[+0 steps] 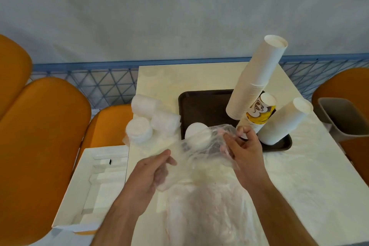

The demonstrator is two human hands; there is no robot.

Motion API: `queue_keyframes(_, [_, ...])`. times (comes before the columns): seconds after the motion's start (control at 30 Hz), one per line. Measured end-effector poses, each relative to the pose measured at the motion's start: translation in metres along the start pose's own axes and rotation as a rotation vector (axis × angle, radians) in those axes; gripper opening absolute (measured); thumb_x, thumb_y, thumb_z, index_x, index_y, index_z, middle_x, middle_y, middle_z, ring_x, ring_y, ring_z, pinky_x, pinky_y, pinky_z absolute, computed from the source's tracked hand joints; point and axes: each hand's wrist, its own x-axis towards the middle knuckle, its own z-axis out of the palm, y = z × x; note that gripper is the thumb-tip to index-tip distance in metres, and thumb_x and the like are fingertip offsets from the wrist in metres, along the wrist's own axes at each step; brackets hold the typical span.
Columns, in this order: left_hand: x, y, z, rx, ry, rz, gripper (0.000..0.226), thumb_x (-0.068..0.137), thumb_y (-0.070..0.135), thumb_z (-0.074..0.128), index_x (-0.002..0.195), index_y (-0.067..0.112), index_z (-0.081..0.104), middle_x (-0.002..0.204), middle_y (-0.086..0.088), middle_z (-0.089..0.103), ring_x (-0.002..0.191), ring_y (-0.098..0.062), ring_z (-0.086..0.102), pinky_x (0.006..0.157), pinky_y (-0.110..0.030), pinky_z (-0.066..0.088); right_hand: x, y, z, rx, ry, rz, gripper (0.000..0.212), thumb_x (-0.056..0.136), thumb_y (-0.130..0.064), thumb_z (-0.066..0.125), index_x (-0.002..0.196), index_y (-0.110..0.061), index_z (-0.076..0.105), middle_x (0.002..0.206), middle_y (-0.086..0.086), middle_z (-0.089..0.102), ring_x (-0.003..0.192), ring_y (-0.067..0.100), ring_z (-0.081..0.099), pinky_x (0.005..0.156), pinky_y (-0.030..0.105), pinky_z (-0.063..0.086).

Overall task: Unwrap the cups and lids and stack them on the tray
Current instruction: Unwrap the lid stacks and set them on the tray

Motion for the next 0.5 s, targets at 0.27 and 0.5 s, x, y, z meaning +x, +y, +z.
queue_keyframes(0.27, [0.007,-0.004,0.000,-0.094,0.060,0.179,0.041,0.069,0.040,0.083,0.107,0.030,0.073,0.085,-0.004,0.064,0.101,-0.016,0.059,0.102,-0.042,0.033,-0.009,-0.006,-0.022,-0.060,0.198,-0.026,0.024,0.097,-0.006,0.064,0.100,-0.016,0.042,0.090,0.018,0.076,0.058,0.019,0.058,0.053,0.030,0.048])
queue_keyframes(0.5, [0.010,-0.006,0.017,-0.245,-0.152,0.053,0.032,0.086,0.044,0.065,0.078,0.015,0.074,0.123,-0.015,0.068,0.127,-0.028,0.057,0.103,-0.047,0.036,-0.019,-0.017,-0.038,-0.170,-0.108,-0.076,0.022,0.100,0.004,0.053,0.093,-0.005,0.071,0.100,0.028,0.068,0.057,0.015,0.053,0.047,0.023,0.041])
